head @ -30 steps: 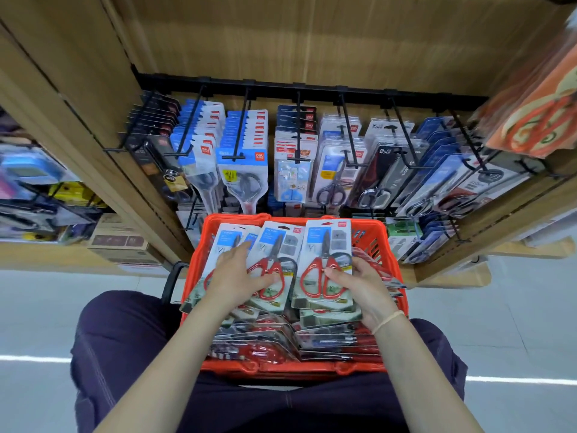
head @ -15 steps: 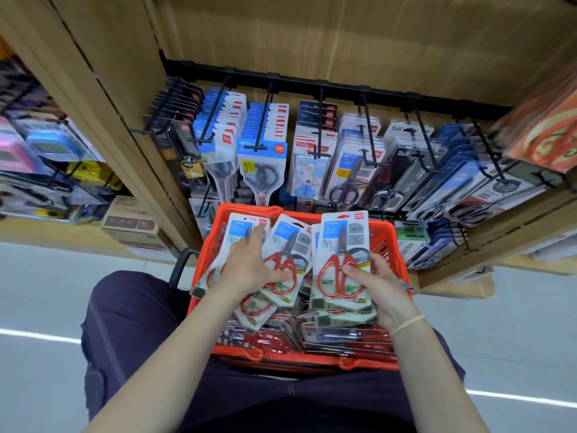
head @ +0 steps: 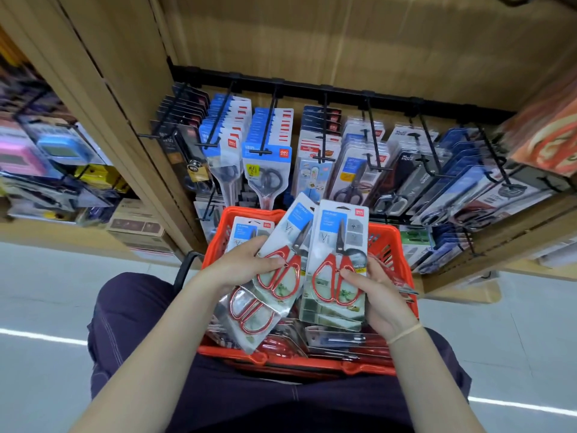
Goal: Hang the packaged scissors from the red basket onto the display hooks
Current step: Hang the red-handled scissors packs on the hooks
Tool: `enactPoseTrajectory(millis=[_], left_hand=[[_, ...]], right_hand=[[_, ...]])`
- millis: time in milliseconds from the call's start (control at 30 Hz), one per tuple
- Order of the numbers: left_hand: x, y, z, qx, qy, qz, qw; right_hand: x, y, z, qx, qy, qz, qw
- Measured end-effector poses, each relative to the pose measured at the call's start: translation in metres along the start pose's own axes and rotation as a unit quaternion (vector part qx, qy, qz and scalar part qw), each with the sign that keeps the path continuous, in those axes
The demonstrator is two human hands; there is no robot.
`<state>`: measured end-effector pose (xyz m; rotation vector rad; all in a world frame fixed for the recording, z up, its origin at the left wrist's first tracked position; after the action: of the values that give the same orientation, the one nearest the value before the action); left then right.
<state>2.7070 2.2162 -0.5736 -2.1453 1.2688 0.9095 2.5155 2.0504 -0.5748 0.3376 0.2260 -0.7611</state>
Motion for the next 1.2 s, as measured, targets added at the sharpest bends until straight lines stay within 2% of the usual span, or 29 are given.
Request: enactPoseTrajectory(millis=[100,400,567,767,933,1100,1200], left_hand=[[-0.007,0.0,-0.002,0.003,0.021,0.007,1.0],[-0.028,0.019,-0.018,-0.165,0.085,0.034,0.982],[-0.038,0.043,-0.028,-0.188,0.09,0.046,0.977],[-0.052,0.061,-0.059,-0.272,0.078,0.072,0.956],[-0.061,0.077,-0.09,-0.227,0.085,0.086,0.966],[-0.068,0.091,-0.106,-0.186,0.11,0.025,0.976],[-0.067,0.096,-0.115,-0.197,0.105,0.039,0.974]], right_hand=[[-0.001,0.003,0.003,0.047,0.0,0.011,0.999],[-0.012,-0.002,0.021,0.17,-0.036,0.016,0.985],[-0.018,0.002,0.037,0.112,-0.064,0.006,0.992],[-0.025,0.007,0.067,0.062,-0.131,-0.001,0.989],[-0.027,0.007,0.102,0.027,-0.204,-0.029,0.978],[-0.027,0.002,0.122,0.01,-0.23,-0.067,0.971],[-0.027,-0.005,0.132,0.013,-0.248,-0.08,0.965]])
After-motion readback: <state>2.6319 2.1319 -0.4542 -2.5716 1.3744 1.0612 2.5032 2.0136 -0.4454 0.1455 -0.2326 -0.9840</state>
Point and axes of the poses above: each hand's wrist, its own x-axis towards the middle knuckle, its own y-axis out of the palm, z = x × y, the point moved 4 cm from there along x, towards the middle knuckle, and after that the axes turned 15 degrees about -y, right-handed, at the moved point
